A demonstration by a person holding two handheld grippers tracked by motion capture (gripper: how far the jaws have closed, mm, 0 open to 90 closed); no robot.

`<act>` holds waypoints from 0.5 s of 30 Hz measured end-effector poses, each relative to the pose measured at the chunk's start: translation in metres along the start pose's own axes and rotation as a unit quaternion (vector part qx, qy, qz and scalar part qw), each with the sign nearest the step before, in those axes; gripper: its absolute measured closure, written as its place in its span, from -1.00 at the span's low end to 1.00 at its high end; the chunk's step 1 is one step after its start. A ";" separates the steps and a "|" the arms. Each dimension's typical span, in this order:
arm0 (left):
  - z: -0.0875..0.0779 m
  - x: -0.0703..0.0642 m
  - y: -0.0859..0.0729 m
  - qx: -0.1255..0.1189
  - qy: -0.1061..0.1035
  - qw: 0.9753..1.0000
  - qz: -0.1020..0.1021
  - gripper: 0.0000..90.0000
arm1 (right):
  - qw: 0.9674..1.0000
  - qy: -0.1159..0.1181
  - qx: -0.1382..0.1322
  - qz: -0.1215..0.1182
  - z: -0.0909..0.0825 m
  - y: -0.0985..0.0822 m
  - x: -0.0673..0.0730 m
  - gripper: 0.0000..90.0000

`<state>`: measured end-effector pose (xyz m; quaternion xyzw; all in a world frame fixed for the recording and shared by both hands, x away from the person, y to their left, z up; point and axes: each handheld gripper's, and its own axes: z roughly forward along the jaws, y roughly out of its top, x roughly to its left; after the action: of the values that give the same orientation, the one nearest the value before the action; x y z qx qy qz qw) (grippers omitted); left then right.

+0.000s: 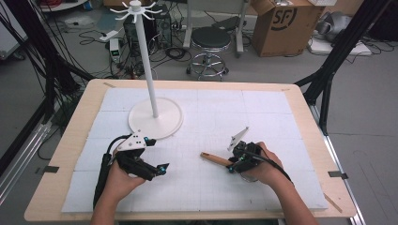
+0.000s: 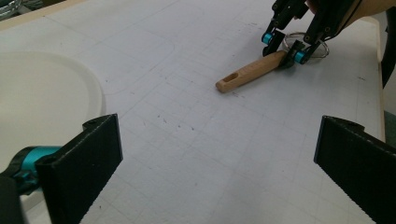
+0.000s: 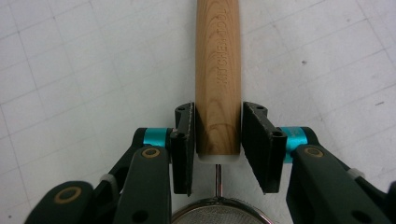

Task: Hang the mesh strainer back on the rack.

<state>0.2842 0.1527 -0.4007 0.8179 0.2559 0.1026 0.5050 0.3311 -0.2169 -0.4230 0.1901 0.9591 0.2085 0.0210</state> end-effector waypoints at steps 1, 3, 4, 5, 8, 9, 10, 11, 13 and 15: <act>0.000 0.000 0.000 0.001 0.000 1.000 0.001 -0.96 | 1.000 -0.001 0.005 -0.004 0.000 0.002 0.000 0.44; 0.000 0.000 0.000 0.001 0.000 1.000 0.001 -0.96 | 1.000 -0.002 0.020 -0.007 0.001 0.005 0.001 0.44; 0.000 0.000 0.000 0.001 0.000 1.000 0.001 -0.96 | 1.000 -0.004 0.027 -0.012 0.002 0.008 0.001 0.43; 0.000 0.000 0.000 0.001 0.000 1.000 0.001 -0.96 | 0.999 -0.005 0.032 -0.011 0.002 0.009 0.001 0.43; 0.000 0.000 0.000 0.001 0.000 1.000 0.001 -0.96 | 0.999 -0.001 0.046 -0.007 0.003 0.013 0.001 0.43; 0.000 0.000 0.000 0.001 0.000 1.000 0.001 -0.96 | 0.999 0.000 0.045 -0.005 0.003 0.013 0.000 0.43; 0.000 0.000 0.000 0.000 -0.001 1.000 0.001 -0.96 | 0.999 -0.001 0.044 -0.005 0.003 0.012 0.000 0.44; 0.000 0.000 0.000 0.001 -0.001 1.000 0.001 -0.96 | 0.999 -0.002 0.043 -0.006 0.003 0.012 0.001 0.45; 0.000 0.000 -0.001 0.000 0.000 1.000 -0.001 -0.96 | 0.999 -0.006 0.042 -0.005 0.002 0.011 0.002 0.50; 0.000 0.000 -0.001 0.002 -0.002 1.000 0.001 -0.96 | 0.999 -0.008 0.037 -0.004 0.002 0.010 0.002 0.52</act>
<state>0.2841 0.1535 -0.4016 0.8196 0.2543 0.1013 0.5032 0.3331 -0.2065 -0.4206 0.1890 0.9667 0.1712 0.0220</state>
